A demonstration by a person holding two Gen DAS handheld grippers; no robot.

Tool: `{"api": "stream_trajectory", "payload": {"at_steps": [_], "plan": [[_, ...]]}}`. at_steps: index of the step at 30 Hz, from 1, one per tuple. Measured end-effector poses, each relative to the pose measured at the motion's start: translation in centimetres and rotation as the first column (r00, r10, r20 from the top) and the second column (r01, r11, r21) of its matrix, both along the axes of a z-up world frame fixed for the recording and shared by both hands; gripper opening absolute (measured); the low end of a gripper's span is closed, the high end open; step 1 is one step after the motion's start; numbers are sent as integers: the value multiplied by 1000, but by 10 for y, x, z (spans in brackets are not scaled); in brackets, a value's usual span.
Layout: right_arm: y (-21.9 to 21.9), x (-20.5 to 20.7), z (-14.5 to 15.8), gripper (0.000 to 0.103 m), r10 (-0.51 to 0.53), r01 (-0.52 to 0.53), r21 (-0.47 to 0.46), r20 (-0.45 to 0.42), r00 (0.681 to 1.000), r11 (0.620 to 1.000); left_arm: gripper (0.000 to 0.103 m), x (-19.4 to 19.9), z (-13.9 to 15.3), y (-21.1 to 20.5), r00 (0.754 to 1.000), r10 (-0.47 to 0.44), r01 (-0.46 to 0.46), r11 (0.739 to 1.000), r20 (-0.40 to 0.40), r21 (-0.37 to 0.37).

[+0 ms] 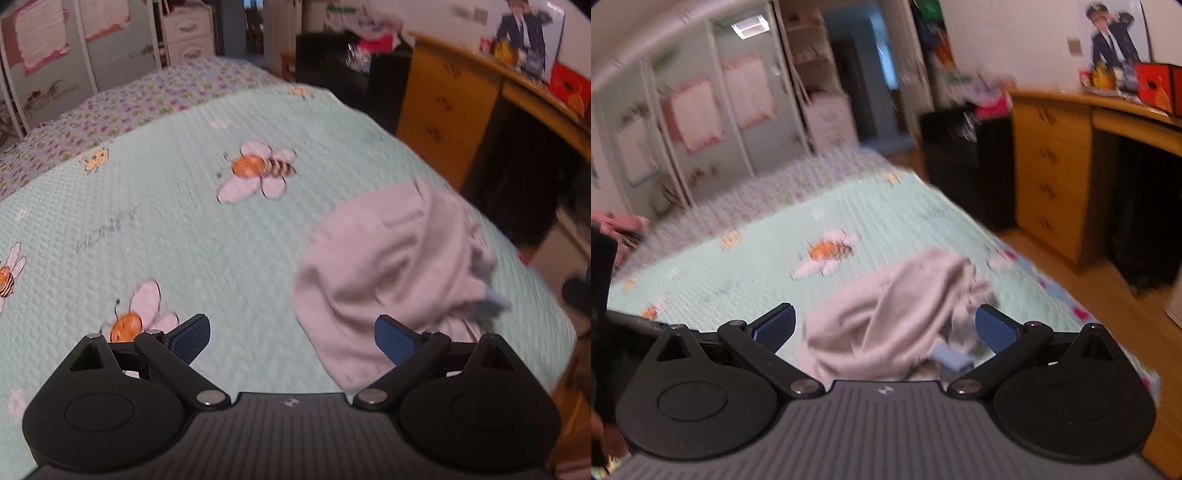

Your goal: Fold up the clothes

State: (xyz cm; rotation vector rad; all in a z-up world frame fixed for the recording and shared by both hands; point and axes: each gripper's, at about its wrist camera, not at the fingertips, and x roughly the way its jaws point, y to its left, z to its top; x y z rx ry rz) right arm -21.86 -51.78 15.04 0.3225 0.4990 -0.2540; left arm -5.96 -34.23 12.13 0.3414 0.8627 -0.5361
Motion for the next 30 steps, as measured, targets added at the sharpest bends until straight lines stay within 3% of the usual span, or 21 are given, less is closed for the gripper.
{"api": "stream_trajectory", "payload": {"at_steps": [3,6,11,16,17,18,19,20,24,27,30], "plan": [[-15,14,-26,101,-18,21,33,-80,997,999,99,12,-12,-9,998,-51,50,999,43,19],[-23,20,-48,90,-15,20,67,-69,998,998,99,25,-25,-18,991,-102,99,994,84,40],[-36,14,-75,86,-18,18,164,-4,1000,986,99,42,-46,-39,969,-204,192,976,137,98],[-38,6,-91,86,-44,46,156,-17,999,987,96,46,-60,-61,948,-273,249,957,163,149],[-40,5,-92,85,-46,48,154,-19,999,987,84,46,-63,-66,941,-294,268,950,170,158],[-41,5,-94,83,-49,51,157,-20,999,986,55,45,-66,-70,934,-317,292,943,163,160],[-43,4,-96,81,-52,55,163,-22,998,985,35,46,-69,-73,933,-334,314,937,131,155],[-44,4,-98,79,-55,59,170,-24,998,984,3,48,-71,-74,939,-333,319,938,89,137],[-48,1,-107,70,-79,85,212,-39,996,974,3,41,-63,-67,946,-309,306,951,96,46],[-52,-7,-117,62,-98,106,261,-43,994,960,3,34,-41,-49,958,-246,255,966,144,-43],[-52,-16,-124,61,-120,127,304,-42,992,944,2,32,-7,-30,970,-160,188,971,183,-146]]}}
